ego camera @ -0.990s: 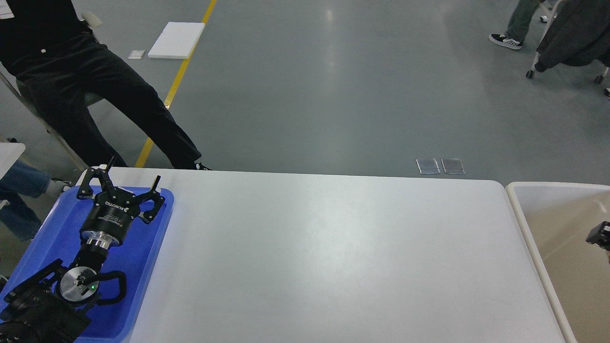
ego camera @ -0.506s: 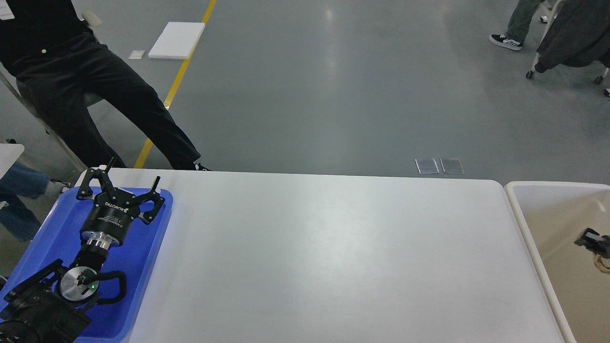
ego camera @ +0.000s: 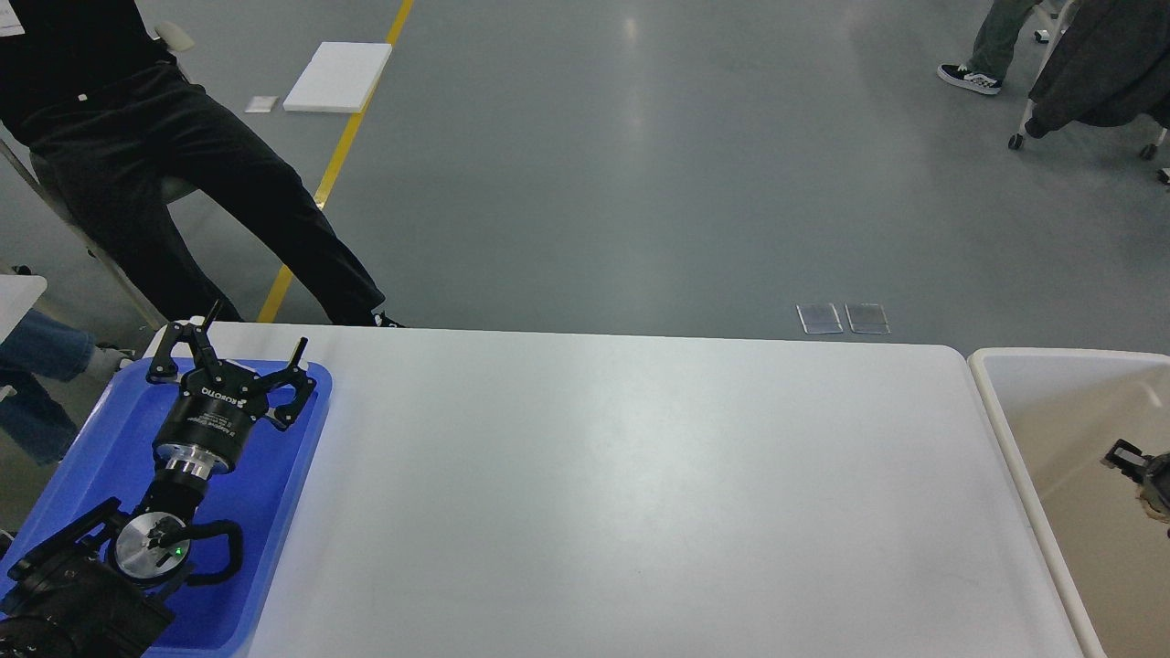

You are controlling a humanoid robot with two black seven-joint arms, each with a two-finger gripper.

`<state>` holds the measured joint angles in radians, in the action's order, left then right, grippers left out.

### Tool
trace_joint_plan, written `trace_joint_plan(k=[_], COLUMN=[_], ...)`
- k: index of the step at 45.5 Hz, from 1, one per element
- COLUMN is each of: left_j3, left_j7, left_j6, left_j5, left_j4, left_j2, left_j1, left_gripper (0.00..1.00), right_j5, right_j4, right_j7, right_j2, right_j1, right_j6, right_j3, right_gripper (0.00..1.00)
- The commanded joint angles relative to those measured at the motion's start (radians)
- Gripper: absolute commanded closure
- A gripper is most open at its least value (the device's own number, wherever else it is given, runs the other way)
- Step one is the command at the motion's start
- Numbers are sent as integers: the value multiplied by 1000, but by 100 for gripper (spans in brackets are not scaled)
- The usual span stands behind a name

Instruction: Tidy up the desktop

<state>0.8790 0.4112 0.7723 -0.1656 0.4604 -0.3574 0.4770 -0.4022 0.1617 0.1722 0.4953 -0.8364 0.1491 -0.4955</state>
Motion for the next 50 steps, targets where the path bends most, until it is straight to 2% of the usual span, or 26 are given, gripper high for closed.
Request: trace_joint_plan(k=[1, 10, 11, 14, 17, 20, 24, 50], left_j3=[0, 0, 0, 0, 0, 0, 0, 0], left_j7=[0, 0, 0, 0, 0, 0, 0, 0], left_j6=[1, 1, 1, -1, 1, 1, 1, -1], left_j5=[0, 0, 0, 0, 0, 0, 0, 0], left_j4=[1, 0, 0, 0, 1, 0, 0, 0], left_j2=[0, 0, 0, 0, 0, 0, 0, 0], left_j1=[0, 0, 0, 0, 0, 0, 0, 0], left_gripper=[1, 1, 1, 1, 1, 1, 1, 1], right_j5=[0, 0, 0, 0, 0, 0, 0, 2], right_j4=[-34, -33, -34, -34, -33, -27, -24, 4], right_j7=[0, -2, 0, -2, -2, -2, -2, 0], right_j2=[-27, -27, -27, -26, -26, -27, -27, -15], right_j1=[25, 26, 26, 25, 25, 30, 42, 0], right_j6=[-51, -65, -72, -118, -177, -218, -226, -207], right_j3=[25, 25, 25, 25, 25, 22, 22, 22], right_gripper=[100, 100, 97, 60, 30, 13, 1, 0])
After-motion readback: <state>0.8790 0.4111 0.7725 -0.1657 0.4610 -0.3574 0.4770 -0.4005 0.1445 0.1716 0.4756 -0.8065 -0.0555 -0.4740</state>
